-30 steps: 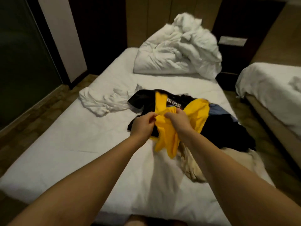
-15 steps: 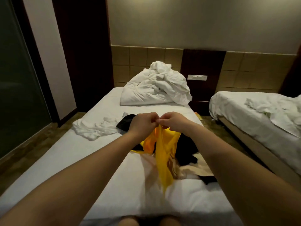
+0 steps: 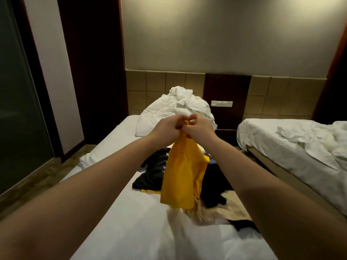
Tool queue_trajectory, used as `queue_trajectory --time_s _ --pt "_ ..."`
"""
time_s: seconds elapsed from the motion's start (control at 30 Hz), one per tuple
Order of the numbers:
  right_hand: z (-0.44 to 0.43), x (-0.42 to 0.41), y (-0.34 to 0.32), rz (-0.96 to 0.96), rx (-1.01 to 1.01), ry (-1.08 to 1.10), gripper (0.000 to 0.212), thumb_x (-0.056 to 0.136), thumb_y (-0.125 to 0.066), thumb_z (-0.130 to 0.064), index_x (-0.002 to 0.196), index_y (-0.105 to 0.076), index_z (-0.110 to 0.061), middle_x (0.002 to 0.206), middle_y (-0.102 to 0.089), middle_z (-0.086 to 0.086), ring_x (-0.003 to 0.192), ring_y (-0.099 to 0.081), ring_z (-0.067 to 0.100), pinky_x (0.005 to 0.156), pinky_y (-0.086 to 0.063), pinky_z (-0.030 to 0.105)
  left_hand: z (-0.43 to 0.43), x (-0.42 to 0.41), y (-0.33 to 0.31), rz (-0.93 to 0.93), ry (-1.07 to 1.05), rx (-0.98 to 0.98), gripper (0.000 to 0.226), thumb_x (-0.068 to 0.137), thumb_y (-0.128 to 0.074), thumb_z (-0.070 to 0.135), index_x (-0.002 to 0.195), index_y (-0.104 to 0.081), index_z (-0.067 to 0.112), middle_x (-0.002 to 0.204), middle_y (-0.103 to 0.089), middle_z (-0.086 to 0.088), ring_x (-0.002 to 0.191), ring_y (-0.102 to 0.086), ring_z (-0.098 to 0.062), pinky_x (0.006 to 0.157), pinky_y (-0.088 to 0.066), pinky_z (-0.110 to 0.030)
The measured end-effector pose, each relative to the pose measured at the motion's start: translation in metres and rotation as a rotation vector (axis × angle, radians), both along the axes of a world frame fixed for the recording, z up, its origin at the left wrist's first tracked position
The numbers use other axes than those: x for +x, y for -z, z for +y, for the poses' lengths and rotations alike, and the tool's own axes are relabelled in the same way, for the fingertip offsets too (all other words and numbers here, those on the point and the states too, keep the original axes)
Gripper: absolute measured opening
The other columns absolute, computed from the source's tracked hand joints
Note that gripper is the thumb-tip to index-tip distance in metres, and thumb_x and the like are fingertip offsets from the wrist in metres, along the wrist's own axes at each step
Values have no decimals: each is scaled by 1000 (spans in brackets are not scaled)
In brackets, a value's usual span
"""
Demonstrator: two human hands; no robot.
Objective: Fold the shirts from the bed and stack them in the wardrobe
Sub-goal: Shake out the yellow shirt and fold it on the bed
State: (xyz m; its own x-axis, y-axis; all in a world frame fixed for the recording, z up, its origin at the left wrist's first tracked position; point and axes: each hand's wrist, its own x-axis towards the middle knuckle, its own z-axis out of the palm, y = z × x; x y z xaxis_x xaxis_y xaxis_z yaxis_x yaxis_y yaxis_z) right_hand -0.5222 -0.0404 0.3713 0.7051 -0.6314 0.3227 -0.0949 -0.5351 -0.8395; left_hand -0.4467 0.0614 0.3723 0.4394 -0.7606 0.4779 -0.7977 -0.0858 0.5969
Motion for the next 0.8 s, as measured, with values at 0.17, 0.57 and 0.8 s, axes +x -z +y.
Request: queue_trajectory --time_s 0.17,0.57,0.8 --pt "-2 3 -31 -171 -150 35 21 89 -49 -7 103 -63 -15 90 -60 -3 94 -58 18 83 -50 32 -2 12 -16 47 35 -132 60 86 -60 2 137 -38 22 125 -59 -1 115 -54 -14 85 -46 -21" --pt "14 2 -70 -227 -283 85 28 98 -41 -19 118 -59 -11 101 -52 -4 95 -46 12 87 -41 30 -11 24 27 59 -164 -255 77 86 -62 37 147 -15 27 148 -37 -2 130 -42 -25 100 -39 -40" --pt "8 -23 -74 -349 -296 186 24 99 -41 -22 115 -58 -16 88 -50 -14 74 -45 0 62 -34 12 -13 64 72 26 -403 -122 54 88 -63 22 137 -43 18 130 -45 -10 117 -49 -27 92 -43 -33"
